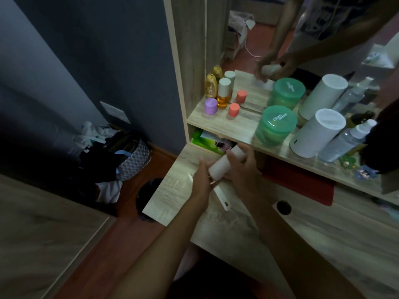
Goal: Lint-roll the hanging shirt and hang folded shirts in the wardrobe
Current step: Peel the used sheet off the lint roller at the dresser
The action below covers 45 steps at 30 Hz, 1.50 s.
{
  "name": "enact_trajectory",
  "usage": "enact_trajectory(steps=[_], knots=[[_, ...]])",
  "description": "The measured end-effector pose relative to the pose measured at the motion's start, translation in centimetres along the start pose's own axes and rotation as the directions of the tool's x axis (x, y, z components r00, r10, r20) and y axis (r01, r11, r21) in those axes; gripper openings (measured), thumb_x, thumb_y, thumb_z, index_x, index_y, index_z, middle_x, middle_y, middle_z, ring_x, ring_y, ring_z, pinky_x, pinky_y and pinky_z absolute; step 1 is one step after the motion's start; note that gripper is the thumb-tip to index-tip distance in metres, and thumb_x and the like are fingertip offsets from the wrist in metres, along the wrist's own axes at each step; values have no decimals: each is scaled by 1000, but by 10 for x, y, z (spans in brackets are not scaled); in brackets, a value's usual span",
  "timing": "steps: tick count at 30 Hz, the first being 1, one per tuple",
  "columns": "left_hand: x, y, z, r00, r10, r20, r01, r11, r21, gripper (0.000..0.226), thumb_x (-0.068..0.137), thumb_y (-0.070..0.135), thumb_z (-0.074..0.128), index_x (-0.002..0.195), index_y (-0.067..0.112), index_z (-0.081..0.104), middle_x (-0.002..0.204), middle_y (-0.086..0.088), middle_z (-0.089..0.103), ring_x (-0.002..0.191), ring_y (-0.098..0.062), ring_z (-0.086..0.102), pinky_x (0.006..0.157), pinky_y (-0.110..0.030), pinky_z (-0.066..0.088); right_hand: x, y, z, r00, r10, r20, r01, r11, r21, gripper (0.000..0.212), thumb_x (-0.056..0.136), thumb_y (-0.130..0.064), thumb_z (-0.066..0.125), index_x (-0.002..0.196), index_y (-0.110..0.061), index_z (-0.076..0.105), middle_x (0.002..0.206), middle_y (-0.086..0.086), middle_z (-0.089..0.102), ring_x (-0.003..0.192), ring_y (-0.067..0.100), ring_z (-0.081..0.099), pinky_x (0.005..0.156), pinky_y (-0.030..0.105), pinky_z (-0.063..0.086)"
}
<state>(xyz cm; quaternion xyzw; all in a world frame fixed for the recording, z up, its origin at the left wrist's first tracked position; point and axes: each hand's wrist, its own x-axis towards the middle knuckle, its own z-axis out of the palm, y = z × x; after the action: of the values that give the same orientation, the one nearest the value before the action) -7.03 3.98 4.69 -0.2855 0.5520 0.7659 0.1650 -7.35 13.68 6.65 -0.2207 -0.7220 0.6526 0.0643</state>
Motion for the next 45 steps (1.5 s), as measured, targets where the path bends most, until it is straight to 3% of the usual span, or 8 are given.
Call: enact_trajectory(steps=[4,9,13,19,26,37,42,45], knots=[[-2,-3,-10,997,76,-31,-71,987,147,46,102,35,31,116,-1,56,101,-25,65,69,-23,63,61,-30,53,-7,8,11,993,-99,59,102,994,-47,34,91,-20,61,124,-17,54,117,4,59,91,9,59,64,12,51],[11,-10,-29,986,117,-115,-87,968,234,46,101,43,32,87,11,62,72,-14,62,51,-16,54,46,-23,44,-15,12,12,989,96,115,-108,990,94,28,92,-19,61,117,-25,48,118,3,49,99,20,56,51,20,54],[16,-14,-43,991,51,-125,-33,989,142,52,100,44,34,98,2,65,67,-10,63,46,-12,55,44,-21,46,-18,19,5,959,274,72,-283,915,289,31,93,-20,59,122,-18,48,114,9,54,94,23,62,60,33,58],[26,-24,-71,993,24,-120,-2,983,185,35,93,32,59,91,-2,68,83,-12,65,79,-23,64,59,-21,53,-13,23,-6,909,399,122,-406,780,477,28,93,-21,60,117,-14,47,105,11,54,92,29,63,82,57,56],[47,-47,-91,928,159,-336,20,881,473,26,81,29,72,95,7,73,94,-6,71,88,-22,66,72,-26,50,-18,29,-17,899,396,187,-437,781,446,31,94,-22,59,121,-9,49,106,14,56,89,28,67,69,42,61],[63,-73,-112,899,413,-147,-150,606,781,24,72,33,81,84,18,67,98,-4,63,92,-19,60,68,-12,39,-26,43,-29,838,517,174,-537,722,436,44,89,-23,67,125,-8,46,110,19,56,82,30,69,63,38,62],[38,-44,-95,771,629,-97,-371,569,734,35,90,47,55,94,15,66,97,-2,60,95,-19,54,84,-35,48,-32,40,-23,841,506,189,-540,777,323,43,88,-30,67,121,-11,47,105,17,57,74,26,68,54,31,58],[8,-17,-73,800,599,36,-501,633,590,45,99,45,34,97,15,67,90,3,65,85,-11,59,74,-25,49,-37,34,-9,841,502,201,-541,784,304,32,88,-27,67,111,-14,51,103,12,55,82,24,62,58,31,54]])
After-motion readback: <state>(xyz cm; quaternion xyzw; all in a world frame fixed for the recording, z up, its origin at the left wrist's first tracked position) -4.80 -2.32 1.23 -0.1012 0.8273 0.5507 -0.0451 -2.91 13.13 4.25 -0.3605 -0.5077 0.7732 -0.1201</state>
